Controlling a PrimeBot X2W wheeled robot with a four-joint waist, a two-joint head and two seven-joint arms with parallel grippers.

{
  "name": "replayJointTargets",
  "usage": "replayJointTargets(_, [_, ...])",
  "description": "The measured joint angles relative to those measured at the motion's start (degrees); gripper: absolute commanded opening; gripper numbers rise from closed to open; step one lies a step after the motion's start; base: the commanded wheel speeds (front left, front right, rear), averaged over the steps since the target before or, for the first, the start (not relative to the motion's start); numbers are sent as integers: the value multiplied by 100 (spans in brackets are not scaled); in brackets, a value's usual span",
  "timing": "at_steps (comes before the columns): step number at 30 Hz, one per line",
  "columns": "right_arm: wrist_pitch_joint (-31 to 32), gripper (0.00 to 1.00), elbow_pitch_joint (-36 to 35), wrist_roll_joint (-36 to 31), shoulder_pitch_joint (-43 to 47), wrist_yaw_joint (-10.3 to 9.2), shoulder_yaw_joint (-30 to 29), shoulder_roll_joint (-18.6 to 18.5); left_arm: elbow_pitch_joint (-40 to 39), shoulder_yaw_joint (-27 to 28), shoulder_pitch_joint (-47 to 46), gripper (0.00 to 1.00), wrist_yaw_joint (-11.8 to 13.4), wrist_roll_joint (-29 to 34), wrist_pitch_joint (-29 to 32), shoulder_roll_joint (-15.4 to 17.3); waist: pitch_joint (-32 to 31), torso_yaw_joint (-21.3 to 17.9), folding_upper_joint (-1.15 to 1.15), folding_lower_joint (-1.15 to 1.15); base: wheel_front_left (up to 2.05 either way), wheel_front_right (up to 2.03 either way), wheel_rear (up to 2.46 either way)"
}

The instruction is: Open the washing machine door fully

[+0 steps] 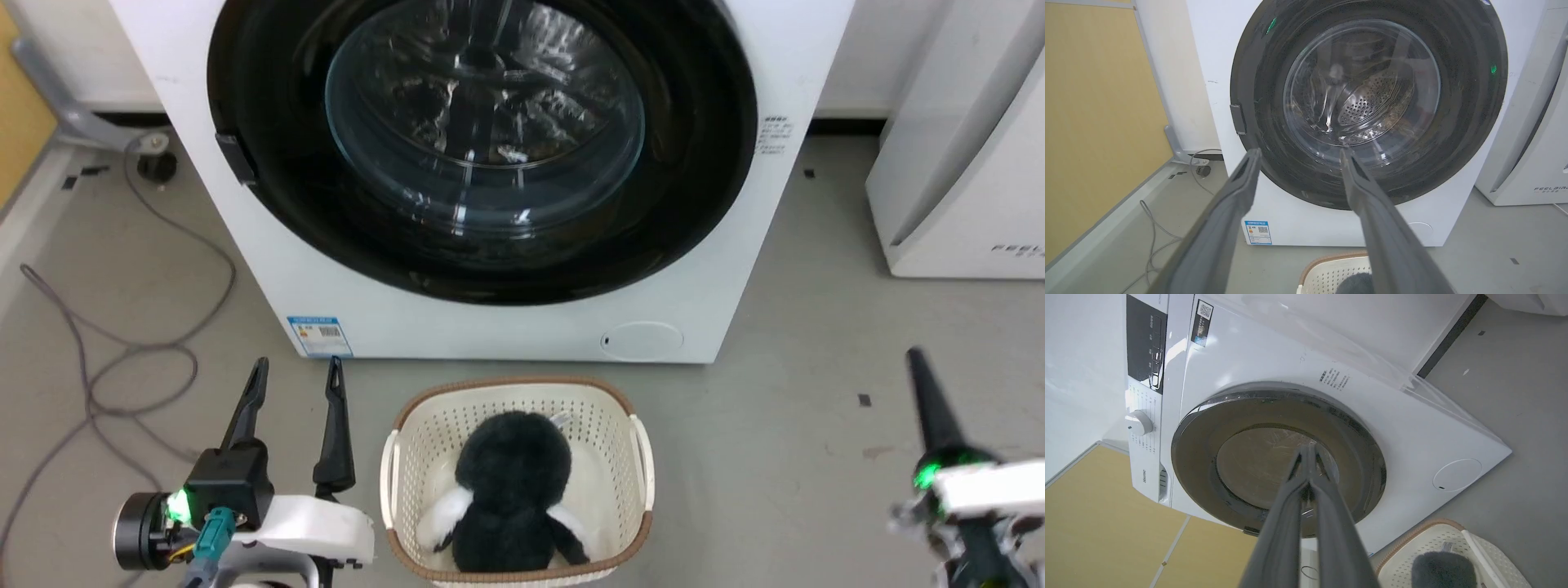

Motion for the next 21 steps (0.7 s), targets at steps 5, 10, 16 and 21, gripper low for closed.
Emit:
replayJointTargets(5, [69,0,449,383,-679,-1,-174,-303,-52,-4,-199,100,1,0,-65,0,265,77,0,0,0,0,0])
replayJointTargets(10, [101,0,826,691,-1360,-1,-204,-611,-112,-16,-456,100,34,-11,-129,0,587,178,0,0,0,0,0])
replayJointTargets(16, [141,0,1313,1000,-2240,-1,-135,-995,-177,-24,-702,100,88,-53,-193,0,984,328,0,1,0,0,0])
replayJointTargets(21, [160,0,1789,1132,-2991,-1,109,-1315,-214,-46,-881,100,111,-96,-248,-1,1276,468,0,1,0,0,0])
